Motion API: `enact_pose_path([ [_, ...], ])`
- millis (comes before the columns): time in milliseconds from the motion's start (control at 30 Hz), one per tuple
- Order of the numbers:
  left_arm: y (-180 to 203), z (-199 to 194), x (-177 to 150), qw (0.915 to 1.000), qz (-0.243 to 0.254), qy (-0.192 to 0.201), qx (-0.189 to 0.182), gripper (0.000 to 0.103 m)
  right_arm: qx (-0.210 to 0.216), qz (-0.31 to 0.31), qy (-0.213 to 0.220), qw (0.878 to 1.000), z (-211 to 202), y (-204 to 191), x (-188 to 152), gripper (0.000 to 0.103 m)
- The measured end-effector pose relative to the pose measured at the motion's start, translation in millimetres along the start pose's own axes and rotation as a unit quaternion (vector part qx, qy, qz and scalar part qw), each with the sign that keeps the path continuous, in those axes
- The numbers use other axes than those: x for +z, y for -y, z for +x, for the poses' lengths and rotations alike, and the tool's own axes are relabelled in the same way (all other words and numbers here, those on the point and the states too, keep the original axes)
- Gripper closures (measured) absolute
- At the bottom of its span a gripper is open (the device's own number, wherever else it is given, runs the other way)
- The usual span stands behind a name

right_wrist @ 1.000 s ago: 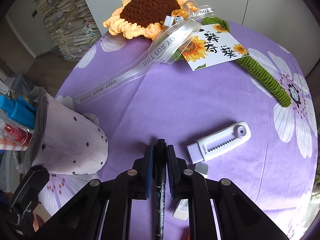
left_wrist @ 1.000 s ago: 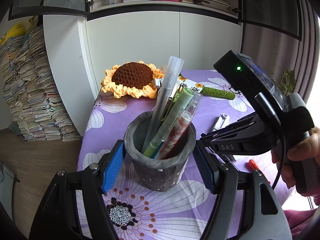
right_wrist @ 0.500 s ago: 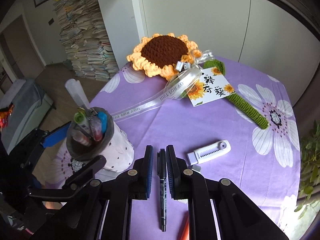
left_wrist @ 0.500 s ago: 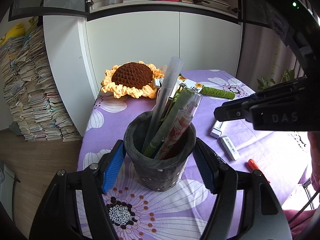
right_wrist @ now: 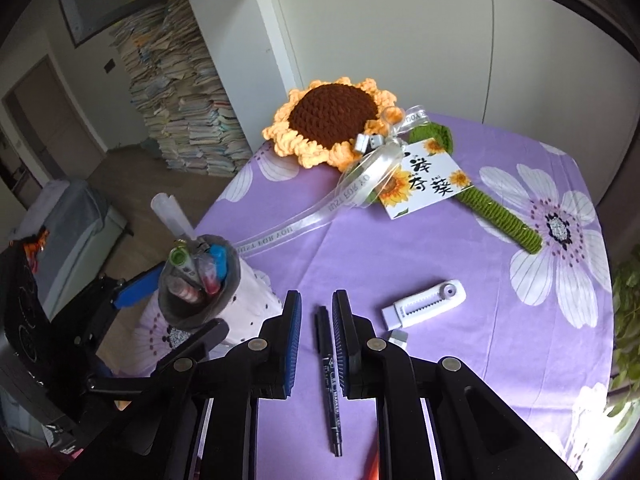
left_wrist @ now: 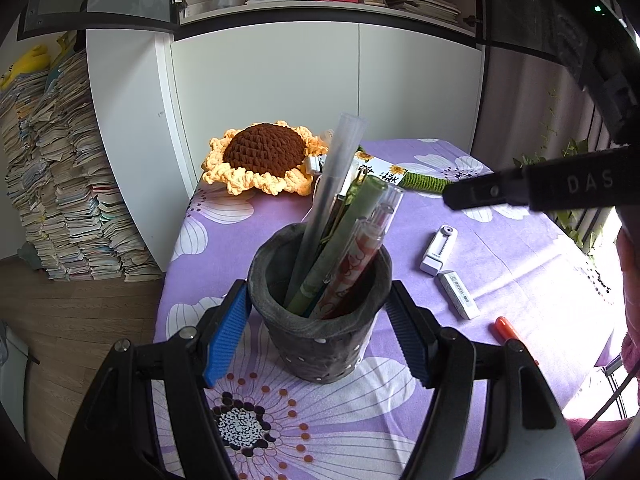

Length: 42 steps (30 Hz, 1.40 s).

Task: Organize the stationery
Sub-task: 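Grasp the remaining black marker with the right gripper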

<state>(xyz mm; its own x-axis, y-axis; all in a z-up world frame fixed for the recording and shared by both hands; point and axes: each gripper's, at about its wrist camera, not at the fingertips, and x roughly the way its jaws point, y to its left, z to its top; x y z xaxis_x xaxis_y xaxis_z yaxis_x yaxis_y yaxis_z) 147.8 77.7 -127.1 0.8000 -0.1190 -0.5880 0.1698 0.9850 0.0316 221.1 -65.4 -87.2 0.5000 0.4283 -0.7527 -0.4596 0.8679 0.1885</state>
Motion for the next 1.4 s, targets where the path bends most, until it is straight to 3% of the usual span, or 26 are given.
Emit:
enact_pose_path([
  [133,0,0,0,1.0,-0.002,0.0,-0.001,0.034,-0.036,-0.028,0.135,0.99,-47,-2,-3,0.086],
  [200,0,1,0,1.0,-0.001,0.0,0.0,0.034,-0.061,-0.054,0.203,0.976,-69,-6,-7,0.054],
  [233,1,1,0,1.0,0.001,0.0,0.001,0.034,-0.082,-0.063,0.227,0.968,-76,-8,-6,0.013],
  [267,1,1,0,1.0,0.002,0.001,0.002,0.034,-0.094,-0.067,0.252,0.961,-81,-9,-9,0.001],
  [333,1,1,1,1.0,0.003,0.0,0.002,0.034,-0.059,-0.067,0.319,0.943,-93,-6,-21,0.001],
  [367,1,2,1,1.0,0.002,0.0,0.001,0.034,-0.047,-0.065,0.325,0.942,-96,-6,-21,0.001],
  [433,1,2,2,1.0,0.002,-0.001,0.001,0.034,-0.039,-0.073,0.301,0.95,-94,-8,-14,0.001],
  [567,1,1,2,1.0,0.002,0.0,0.001,0.034,-0.109,-0.104,0.266,0.952,-84,-21,-9,0.001],
  [633,1,2,2,1.0,0.001,0.0,0.001,0.034,-0.114,-0.097,0.248,0.957,-80,-19,-8,0.001],
  [700,1,1,2,1.0,0.002,0.0,0.001,0.034,-0.089,-0.083,0.223,0.967,-76,-13,-8,0.001],
  [867,1,1,2,1.0,0.001,0.001,0.0,0.034,-0.053,-0.078,0.162,0.982,-54,-6,-13,0.046],
  [967,-1,2,2,1.0,-0.001,0.001,-0.001,0.034,-0.004,-0.049,0.12,0.992,-34,4,-16,0.052],
  [1100,-1,2,2,1.0,0.0,0.001,-0.001,0.034,-0.001,-0.03,0.087,0.996,-8,9,-21,0.052],
  [1233,0,2,2,1.0,0.0,0.002,-0.001,0.034,0.013,-0.046,0.025,0.999,21,7,-27,0.086],
  [1400,0,3,3,1.0,-0.001,0.002,-0.003,0.034,0.01,-0.063,-0.029,0.998,49,3,-35,0.089],
])
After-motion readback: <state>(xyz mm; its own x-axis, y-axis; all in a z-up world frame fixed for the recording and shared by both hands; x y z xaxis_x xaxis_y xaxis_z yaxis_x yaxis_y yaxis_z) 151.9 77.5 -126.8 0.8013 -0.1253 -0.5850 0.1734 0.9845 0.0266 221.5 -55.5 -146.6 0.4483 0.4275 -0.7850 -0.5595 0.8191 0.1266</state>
